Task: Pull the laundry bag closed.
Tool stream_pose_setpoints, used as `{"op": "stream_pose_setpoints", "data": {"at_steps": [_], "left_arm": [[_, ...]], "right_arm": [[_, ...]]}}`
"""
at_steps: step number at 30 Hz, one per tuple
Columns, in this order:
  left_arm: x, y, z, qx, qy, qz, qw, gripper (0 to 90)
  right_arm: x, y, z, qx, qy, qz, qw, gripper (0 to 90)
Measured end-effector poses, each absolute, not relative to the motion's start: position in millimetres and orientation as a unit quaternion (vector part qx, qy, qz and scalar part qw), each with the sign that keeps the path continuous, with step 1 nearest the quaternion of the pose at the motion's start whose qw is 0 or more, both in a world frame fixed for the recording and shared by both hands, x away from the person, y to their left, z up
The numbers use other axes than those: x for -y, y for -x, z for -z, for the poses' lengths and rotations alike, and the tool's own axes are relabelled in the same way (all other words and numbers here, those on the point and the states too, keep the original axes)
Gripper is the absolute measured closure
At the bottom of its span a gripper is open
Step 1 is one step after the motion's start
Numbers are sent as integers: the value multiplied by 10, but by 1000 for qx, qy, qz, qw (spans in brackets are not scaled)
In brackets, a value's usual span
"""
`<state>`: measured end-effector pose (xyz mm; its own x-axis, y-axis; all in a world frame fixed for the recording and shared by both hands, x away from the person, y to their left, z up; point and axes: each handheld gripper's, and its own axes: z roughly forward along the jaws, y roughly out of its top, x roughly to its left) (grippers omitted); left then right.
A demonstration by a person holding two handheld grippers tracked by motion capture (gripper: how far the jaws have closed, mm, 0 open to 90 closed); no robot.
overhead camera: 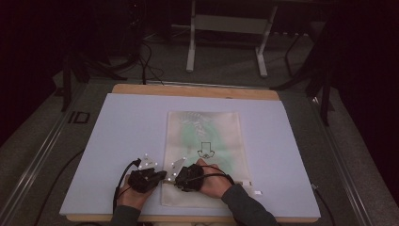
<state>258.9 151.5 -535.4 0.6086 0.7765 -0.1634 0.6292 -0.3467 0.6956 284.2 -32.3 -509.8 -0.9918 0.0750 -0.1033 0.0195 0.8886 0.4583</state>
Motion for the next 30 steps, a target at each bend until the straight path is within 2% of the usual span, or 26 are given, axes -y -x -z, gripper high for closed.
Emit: {"op": "stream_pose_setpoints", "data": {"at_steps": [30], "left_arm": [[-1515, -2585, 5355, -432, -814, -98, 375, 895]], "right_arm": [[466, -2798, 5072, -973, -19, -219, 72, 820]]}}
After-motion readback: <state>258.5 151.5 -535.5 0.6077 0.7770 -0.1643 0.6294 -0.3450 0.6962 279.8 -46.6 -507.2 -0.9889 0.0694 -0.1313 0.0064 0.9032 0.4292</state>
